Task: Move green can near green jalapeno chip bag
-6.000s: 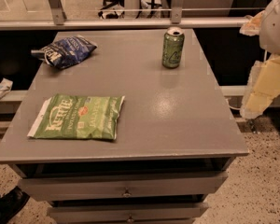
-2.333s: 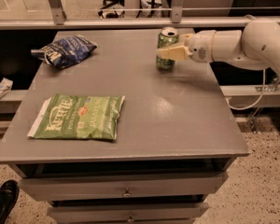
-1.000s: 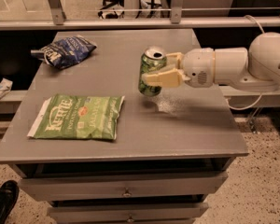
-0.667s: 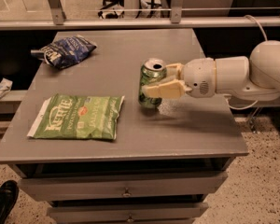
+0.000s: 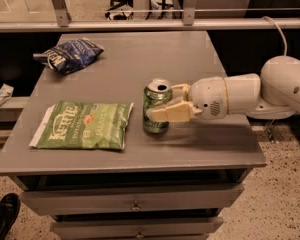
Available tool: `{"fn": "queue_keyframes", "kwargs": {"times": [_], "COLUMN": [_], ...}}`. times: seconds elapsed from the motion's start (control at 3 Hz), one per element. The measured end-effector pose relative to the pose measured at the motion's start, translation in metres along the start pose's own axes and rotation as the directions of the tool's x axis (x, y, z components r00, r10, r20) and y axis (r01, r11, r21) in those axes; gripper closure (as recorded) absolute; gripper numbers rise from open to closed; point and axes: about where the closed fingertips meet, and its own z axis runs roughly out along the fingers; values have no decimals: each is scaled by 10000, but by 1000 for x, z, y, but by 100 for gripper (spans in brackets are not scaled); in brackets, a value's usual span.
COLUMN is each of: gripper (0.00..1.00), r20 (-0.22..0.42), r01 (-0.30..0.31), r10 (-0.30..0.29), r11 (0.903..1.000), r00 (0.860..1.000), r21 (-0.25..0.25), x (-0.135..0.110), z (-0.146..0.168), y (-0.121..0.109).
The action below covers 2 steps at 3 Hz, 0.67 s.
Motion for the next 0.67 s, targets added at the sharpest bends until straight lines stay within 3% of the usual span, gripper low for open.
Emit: {"fn": "queue_keyframes", "kwargs": {"times": [0.67], "gripper": [15], "r20": [-14], "r01": [-39], "r10": [39], "r11": [9999], "r00": [10000], "r21": [-140], "x": [3], "z": [3], "y": [5]}}
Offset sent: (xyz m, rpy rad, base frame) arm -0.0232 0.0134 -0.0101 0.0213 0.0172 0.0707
